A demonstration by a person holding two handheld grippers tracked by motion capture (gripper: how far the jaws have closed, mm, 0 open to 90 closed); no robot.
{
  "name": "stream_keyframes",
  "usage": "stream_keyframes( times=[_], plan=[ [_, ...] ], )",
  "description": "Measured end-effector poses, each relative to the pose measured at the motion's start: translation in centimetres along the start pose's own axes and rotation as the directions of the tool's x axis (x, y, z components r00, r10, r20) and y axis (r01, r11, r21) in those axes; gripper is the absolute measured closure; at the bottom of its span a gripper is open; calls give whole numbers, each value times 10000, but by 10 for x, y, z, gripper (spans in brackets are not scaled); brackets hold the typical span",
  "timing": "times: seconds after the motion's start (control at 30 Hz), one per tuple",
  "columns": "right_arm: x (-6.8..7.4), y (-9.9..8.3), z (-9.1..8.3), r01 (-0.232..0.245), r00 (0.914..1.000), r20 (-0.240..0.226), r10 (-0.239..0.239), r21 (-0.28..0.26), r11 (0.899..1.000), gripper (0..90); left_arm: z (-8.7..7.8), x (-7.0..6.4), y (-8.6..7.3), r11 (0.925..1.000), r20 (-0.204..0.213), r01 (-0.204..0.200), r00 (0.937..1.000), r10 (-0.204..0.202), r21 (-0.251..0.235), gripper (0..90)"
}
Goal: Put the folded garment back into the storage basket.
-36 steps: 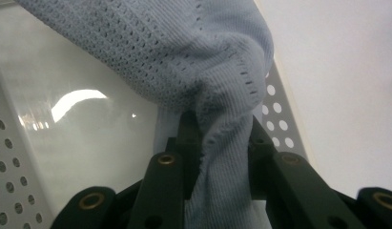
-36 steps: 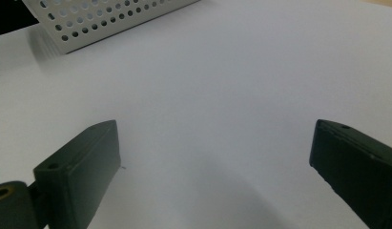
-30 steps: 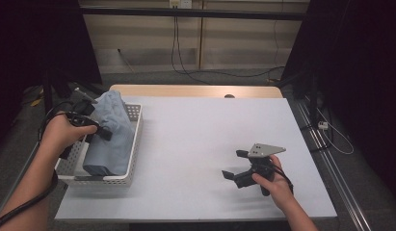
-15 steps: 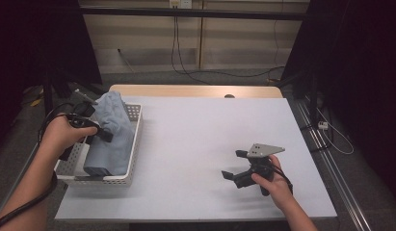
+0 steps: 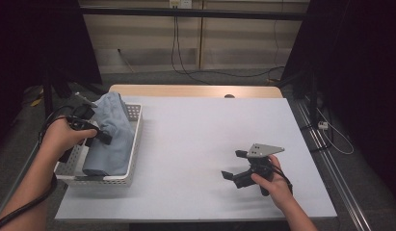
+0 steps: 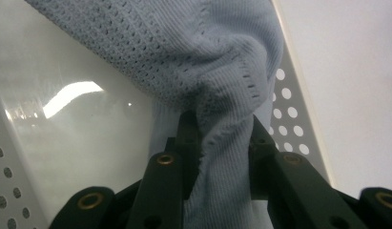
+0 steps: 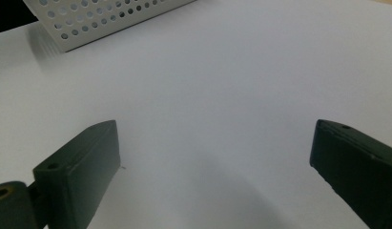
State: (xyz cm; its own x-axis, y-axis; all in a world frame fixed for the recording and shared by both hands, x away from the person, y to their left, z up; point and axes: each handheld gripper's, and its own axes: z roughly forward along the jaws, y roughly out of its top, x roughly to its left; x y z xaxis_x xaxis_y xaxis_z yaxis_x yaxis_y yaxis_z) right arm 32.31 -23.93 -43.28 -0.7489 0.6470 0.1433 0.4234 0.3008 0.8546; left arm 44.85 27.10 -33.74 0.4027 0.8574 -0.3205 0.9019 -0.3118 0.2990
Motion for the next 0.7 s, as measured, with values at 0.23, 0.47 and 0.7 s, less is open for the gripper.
stream_keyframes(
  times=[0.23, 0.47, 0.7],
  plan=[
    [1, 0, -1, 8, 10000, 24, -8, -21, 10000, 26, 0, 2, -2, 9999, 7, -133, 9999, 133, 106, 733],
    [1, 1, 0, 4, 10000, -2, -4, -13, 10000, 25, 3, 3, -3, 9999, 6, 139, 9999, -139, -90, 729],
    [1, 1, 0, -1, 10000, -11, 1, -20, 10000, 25, 4, 10, -6, 9997, -11, 252, 9997, -252, -74, 720]
  ],
)
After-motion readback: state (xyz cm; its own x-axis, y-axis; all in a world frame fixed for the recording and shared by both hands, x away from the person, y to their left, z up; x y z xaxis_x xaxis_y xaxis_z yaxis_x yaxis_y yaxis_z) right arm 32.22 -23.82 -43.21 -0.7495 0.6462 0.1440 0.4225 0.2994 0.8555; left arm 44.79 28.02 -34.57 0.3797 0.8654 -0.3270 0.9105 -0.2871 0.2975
